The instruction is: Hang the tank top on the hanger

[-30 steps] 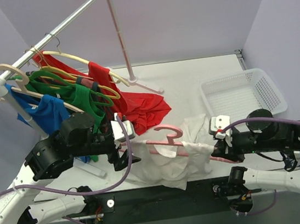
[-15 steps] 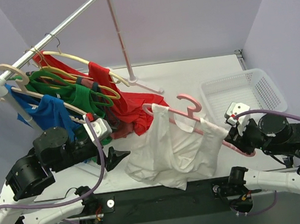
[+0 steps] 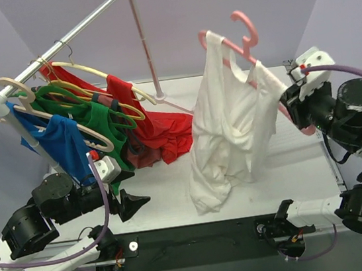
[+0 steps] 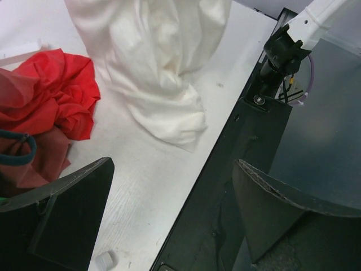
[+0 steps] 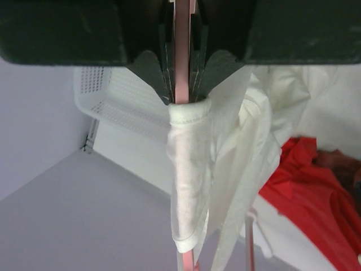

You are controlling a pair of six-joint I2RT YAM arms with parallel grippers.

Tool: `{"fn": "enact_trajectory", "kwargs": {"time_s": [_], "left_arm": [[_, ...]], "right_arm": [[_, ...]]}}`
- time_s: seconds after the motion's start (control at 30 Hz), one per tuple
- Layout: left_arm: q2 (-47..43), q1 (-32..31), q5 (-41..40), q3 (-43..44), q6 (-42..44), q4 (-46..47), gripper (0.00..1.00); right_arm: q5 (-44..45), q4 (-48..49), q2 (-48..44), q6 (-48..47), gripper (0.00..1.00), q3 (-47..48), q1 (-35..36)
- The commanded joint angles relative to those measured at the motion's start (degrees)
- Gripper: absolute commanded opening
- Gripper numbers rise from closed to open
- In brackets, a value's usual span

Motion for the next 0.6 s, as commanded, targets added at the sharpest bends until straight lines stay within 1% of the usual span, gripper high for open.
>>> {"fn": "enact_trajectory", "kwargs": {"time_s": [0.0,0.03,0.1,0.13,0.2,0.23,0.37,0.43,0.57], "left_arm": [[-0.1,0.18,0.73,-1.48,-2.61,2.23,0.97],[-0.19,0.18,0.82,-1.74,-2.7,2.41,0.97],[-0.71,0.18,0.91,-2.54,-3.05,2.58,0.97],[-0.8,0.18,0.91,-2.89,-3.14,2.5,0.97],[-1.68,0.18,0.82,-3.5,-3.49,2.41,0.97],[-2.03,0.09,0.82,-3.68,-3.67,2.41,0.97],[-4.22,0.18,0.47,-4.64,-5.07,2.32,0.97],[-5.46,0.18,0.29,-5.52,-5.86,2.41,0.97],[-7.57,0.09,0.12,-7.37,-7.62,2.93,0.97]], "right_arm": [[3.82,4.58,7.22,-6.34,0.0,15.64,-2.14],[3.56,4.84,10.54,-6.43,0.0,17.96,-2.32],[3.2,5.54,13.46,-6.95,0.0,21.92,-3.37],[3.2,7.99,15.04,-7.13,0.0,22.98,-3.81],[2.33,11.86,15.4,-7.74,0.0,22.29,-4.95],[2.06,15.45,15.75,-8.01,0.0,21.85,-5.05],[-0.83,20.49,18.39,-8.8,0.0,22.11,-6.62],[-5.13,20.49,20.24,-6.61,0.0,21.5,-8.98],[-15.23,20.67,21.91,-0.99,0.0,16.15,-14.79]]}}
